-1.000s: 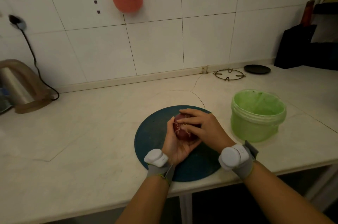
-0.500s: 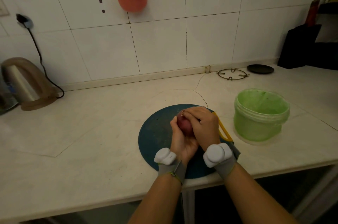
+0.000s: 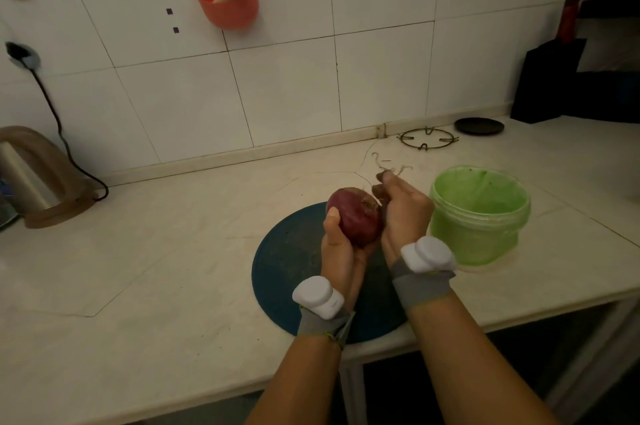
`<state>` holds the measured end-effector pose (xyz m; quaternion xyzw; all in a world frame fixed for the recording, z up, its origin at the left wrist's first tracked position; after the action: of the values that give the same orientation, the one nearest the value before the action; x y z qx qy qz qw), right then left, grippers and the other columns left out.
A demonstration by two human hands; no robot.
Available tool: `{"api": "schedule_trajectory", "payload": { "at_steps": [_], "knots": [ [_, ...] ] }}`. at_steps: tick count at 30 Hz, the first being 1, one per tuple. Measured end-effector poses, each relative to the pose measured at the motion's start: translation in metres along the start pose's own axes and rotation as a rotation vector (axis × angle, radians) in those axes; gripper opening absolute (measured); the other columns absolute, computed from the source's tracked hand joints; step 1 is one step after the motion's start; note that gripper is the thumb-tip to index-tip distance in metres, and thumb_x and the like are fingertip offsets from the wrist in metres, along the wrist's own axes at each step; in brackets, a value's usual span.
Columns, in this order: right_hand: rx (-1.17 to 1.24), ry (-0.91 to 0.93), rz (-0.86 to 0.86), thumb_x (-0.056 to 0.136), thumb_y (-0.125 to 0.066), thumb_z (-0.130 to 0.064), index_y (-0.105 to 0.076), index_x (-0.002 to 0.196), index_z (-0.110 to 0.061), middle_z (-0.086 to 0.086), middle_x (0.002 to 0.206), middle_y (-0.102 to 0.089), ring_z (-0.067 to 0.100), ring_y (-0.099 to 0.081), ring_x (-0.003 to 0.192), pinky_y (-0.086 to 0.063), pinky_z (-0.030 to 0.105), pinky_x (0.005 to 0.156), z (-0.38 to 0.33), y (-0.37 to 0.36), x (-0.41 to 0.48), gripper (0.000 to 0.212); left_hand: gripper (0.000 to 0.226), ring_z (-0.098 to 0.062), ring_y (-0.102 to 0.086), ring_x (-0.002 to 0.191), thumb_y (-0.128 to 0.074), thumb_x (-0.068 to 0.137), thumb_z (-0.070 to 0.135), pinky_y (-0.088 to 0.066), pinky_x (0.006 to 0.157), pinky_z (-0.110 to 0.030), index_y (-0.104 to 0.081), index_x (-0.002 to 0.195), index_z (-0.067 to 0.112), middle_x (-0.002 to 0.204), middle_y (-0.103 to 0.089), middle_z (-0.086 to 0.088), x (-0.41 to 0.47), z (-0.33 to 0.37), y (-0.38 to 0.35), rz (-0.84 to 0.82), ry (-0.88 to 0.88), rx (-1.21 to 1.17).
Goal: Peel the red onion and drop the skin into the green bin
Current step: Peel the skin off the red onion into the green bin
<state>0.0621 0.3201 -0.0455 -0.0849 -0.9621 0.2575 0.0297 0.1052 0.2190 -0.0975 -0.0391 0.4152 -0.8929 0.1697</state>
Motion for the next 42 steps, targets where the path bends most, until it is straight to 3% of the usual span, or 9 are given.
{"api": "schedule_trajectory", "payload": {
  "at_steps": [4, 7, 10, 14, 18, 23, 28, 30, 42],
  "knots": [
    [-0.218, 0.163, -0.135, 0.087, -0.061, -0.018, -0.070, 0.077, -0.024, 0.002, 0.069, -0.072, 0.014, -0.069, 0.080, -0.053, 0.035, 0.084, -0.031, -0.011, 0.005, 0.015, 0.051, -0.037, -0.056, 0.116, -0.050, 0.085, 0.047, -0.056, 0.083, -0.046, -0.046, 0.124, 0.016, 0.130, -0.052, -0.020, -0.001, 0.002, -0.011, -0.068, 0.093, -0.069],
    [-0.339, 0.328, -0.114, 0.088, -0.061, -0.019, -0.069, 0.074, -0.026, -0.001, 0.078, -0.073, 0.004, -0.065, 0.087, -0.048, 0.025, 0.090, -0.080, -0.001, 0.018, 0.017, 0.046, -0.043, -0.056, 0.113, -0.050, 0.088, 0.045, -0.057, 0.078, -0.050, -0.048, 0.121, 0.014, 0.127, -0.052, -0.024, -0.004, 0.002, -0.021, -0.111, 0.171, -0.205],
    [-0.636, 0.476, -0.093, 0.089, -0.060, -0.022, -0.074, 0.086, -0.015, -0.003, 0.079, -0.071, 0.001, -0.060, 0.079, -0.041, 0.012, 0.082, -0.124, 0.020, 0.030, 0.016, 0.050, -0.046, -0.054, 0.113, -0.047, 0.091, 0.045, -0.059, 0.068, -0.045, -0.045, 0.129, 0.012, 0.130, -0.049, -0.027, -0.003, -0.001, -0.025, -0.125, 0.240, -0.238],
    [-1.130, 0.463, -0.024, 0.091, -0.057, -0.022, -0.075, 0.084, -0.008, 0.008, 0.084, -0.072, 0.012, -0.056, 0.065, -0.039, 0.024, 0.070, -0.136, 0.061, 0.059, 0.023, 0.059, -0.047, -0.055, 0.113, -0.048, 0.091, 0.046, -0.058, 0.067, -0.044, -0.041, 0.136, 0.010, 0.133, -0.047, -0.028, 0.001, -0.003, -0.032, -0.132, 0.271, -0.260],
    [-1.513, 0.263, -0.140, 0.089, -0.049, -0.004, -0.062, 0.120, -0.012, 0.011, 0.125, -0.060, 0.031, -0.055, 0.113, -0.042, 0.032, 0.094, -0.111, 0.086, 0.083, 0.035, 0.058, -0.045, -0.059, 0.106, -0.047, 0.091, 0.047, -0.059, 0.066, -0.040, -0.045, 0.132, 0.007, 0.132, -0.049, -0.028, -0.002, -0.007, -0.042, -0.144, 0.299, -0.232],
    [-1.295, 0.529, -0.185, 0.088, -0.061, -0.032, -0.069, 0.111, -0.015, 0.003, 0.132, -0.056, 0.024, -0.050, 0.120, -0.034, 0.030, 0.100, -0.128, 0.059, 0.061, 0.030, 0.057, -0.045, -0.064, 0.097, -0.051, 0.089, 0.047, -0.059, 0.061, -0.038, -0.046, 0.131, 0.008, 0.133, -0.049, -0.028, -0.006, -0.009, -0.042, -0.137, 0.329, -0.182],
    [-1.026, 0.438, -0.814, 0.065, -0.080, -0.038, -0.051, 0.129, -0.035, -0.011, 0.126, -0.046, 0.006, -0.049, 0.110, -0.045, 0.020, 0.094, -0.087, -0.006, 0.003, 0.070, 0.057, -0.039, -0.067, 0.092, -0.050, 0.088, 0.049, -0.060, 0.061, -0.036, -0.049, 0.126, 0.008, 0.129, -0.053, -0.027, -0.015, -0.007, -0.040, -0.165, 0.371, -0.114],
    [-1.076, 0.439, -0.908, 0.064, -0.081, -0.041, -0.047, 0.130, -0.040, -0.009, 0.114, -0.045, 0.005, -0.049, 0.100, -0.049, 0.019, 0.086, -0.071, -0.020, -0.007, 0.074, 0.065, -0.033, -0.067, 0.090, -0.049, 0.086, 0.053, -0.059, 0.062, -0.035, -0.047, 0.130, 0.005, 0.128, -0.054, -0.026, -0.019, -0.007, -0.039, -0.185, 0.404, -0.059],
    [-0.752, 0.619, -0.755, 0.082, -0.067, -0.018, -0.074, 0.095, -0.017, -0.009, 0.076, -0.056, 0.000, -0.055, 0.076, -0.043, 0.010, 0.072, -0.067, -0.026, -0.023, 0.014, 0.068, -0.024, -0.064, 0.068, -0.047, 0.086, 0.059, -0.057, 0.056, -0.025, -0.053, 0.122, 0.002, 0.098, -0.066, -0.024, -0.029, -0.008, -0.032, -0.195, 0.399, 0.166]
  ]
}}
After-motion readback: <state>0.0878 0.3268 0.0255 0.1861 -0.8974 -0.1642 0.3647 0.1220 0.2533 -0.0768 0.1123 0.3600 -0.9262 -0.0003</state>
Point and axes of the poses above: each hand's wrist, its own x-axis towards the middle knuckle, its own y-axis out of the back of the hand, z = x × y, the point moved 9 cm from there along x, towards the middle knuckle
